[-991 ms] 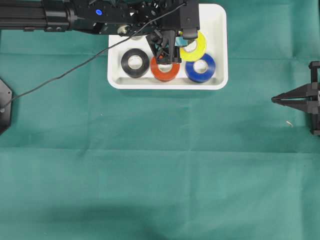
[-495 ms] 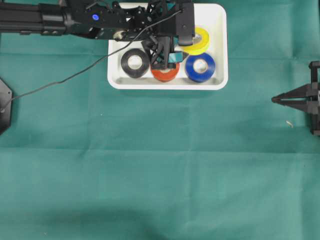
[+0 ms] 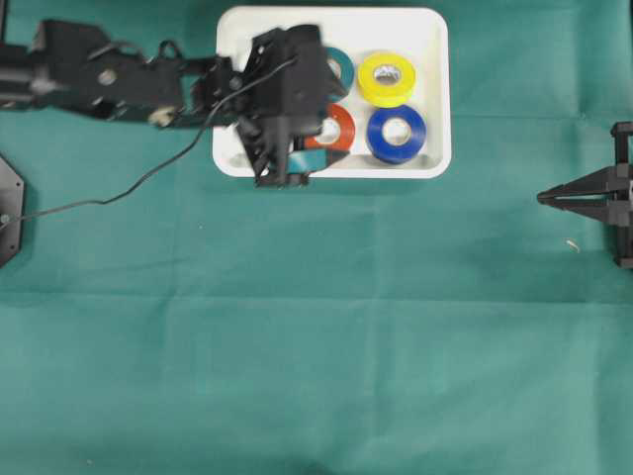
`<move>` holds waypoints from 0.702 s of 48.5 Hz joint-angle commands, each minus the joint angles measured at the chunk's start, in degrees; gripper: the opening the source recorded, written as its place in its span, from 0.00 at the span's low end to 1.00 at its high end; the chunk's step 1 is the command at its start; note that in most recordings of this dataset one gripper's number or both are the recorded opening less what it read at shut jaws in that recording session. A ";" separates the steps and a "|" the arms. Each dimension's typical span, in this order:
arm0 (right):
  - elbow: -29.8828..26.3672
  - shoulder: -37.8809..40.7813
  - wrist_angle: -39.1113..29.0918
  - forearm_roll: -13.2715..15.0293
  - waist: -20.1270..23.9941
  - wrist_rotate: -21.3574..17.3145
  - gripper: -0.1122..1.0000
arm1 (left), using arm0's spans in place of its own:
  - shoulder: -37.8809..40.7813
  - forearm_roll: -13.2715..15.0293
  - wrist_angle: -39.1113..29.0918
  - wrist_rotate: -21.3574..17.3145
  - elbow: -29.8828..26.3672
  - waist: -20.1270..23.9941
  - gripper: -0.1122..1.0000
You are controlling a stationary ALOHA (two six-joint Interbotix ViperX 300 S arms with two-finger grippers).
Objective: Put the tape into the white case with the left arm.
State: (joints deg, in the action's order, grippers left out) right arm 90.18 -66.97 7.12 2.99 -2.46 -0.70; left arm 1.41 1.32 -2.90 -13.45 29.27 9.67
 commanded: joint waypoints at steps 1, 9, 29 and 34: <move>-0.53 0.35 0.70 0.00 -0.18 0.00 0.02 | -4.57 0.18 2.81 0.88 2.37 -2.29 0.98; -0.53 0.35 0.70 0.00 -0.18 0.00 0.02 | -8.44 0.18 5.45 3.43 6.59 -6.15 0.98; -0.53 0.35 0.70 0.00 -0.18 0.00 0.02 | -11.78 0.26 5.71 8.88 10.63 -12.66 0.98; -0.44 0.35 0.70 0.00 -0.09 0.00 0.02 | -12.39 0.18 5.71 8.96 11.34 -13.97 0.98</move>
State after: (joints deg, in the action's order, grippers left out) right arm 90.18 -66.88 7.12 2.99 -2.46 -0.70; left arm -9.23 1.49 2.37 -4.48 40.78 -3.25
